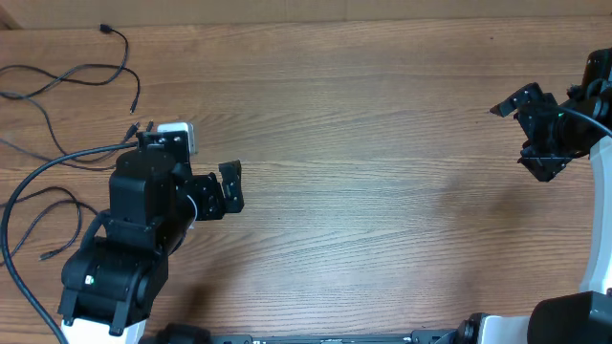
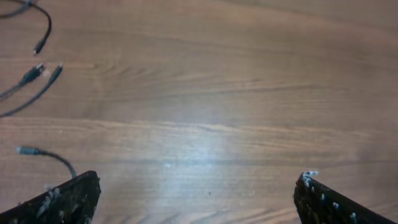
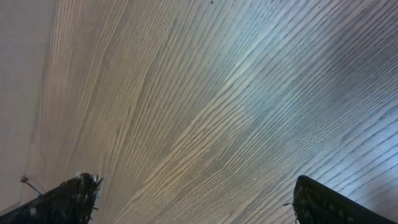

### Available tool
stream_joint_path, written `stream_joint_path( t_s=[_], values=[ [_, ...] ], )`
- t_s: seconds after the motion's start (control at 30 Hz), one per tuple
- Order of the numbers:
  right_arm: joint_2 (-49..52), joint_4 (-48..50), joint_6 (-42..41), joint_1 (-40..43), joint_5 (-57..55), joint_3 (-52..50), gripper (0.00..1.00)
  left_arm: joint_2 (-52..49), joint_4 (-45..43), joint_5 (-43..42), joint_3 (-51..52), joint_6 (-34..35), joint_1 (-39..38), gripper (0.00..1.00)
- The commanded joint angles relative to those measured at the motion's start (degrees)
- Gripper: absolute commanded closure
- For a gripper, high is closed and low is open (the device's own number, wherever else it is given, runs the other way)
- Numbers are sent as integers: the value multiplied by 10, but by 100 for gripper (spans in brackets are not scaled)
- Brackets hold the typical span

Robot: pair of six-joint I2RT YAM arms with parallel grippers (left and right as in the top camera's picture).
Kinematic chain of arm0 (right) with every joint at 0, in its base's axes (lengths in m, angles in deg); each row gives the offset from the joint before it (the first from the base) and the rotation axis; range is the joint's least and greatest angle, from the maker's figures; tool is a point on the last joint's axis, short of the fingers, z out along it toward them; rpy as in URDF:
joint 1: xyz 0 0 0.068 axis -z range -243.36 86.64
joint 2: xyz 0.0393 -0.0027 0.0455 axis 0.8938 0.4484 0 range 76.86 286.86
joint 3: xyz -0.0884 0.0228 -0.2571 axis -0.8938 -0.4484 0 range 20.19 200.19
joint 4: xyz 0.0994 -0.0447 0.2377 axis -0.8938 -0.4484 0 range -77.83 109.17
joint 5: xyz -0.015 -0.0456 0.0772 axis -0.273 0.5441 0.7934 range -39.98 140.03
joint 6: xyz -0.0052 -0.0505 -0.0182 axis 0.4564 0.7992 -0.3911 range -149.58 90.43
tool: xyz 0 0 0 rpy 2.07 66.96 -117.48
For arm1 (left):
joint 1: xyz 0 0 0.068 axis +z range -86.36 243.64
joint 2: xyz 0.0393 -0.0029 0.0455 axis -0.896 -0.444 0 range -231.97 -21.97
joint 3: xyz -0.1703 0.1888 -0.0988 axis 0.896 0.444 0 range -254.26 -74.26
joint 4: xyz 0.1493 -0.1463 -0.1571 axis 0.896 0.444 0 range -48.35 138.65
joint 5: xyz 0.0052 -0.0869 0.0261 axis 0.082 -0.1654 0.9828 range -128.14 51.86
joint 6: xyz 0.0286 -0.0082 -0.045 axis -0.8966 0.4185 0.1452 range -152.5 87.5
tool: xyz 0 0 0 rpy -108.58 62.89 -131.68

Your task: Untangle cables

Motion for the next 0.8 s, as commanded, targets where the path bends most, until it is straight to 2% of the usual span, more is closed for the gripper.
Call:
stream_joint_path(
  t_s=[0.0,0.77],
  values=[
    [-6,2,0,1,-6,9,0,-16,11,8,-9,4,-1,0],
    [-6,2,0,1,-6,9,0,-183,29,8,-9,4,-1,1]
  ],
)
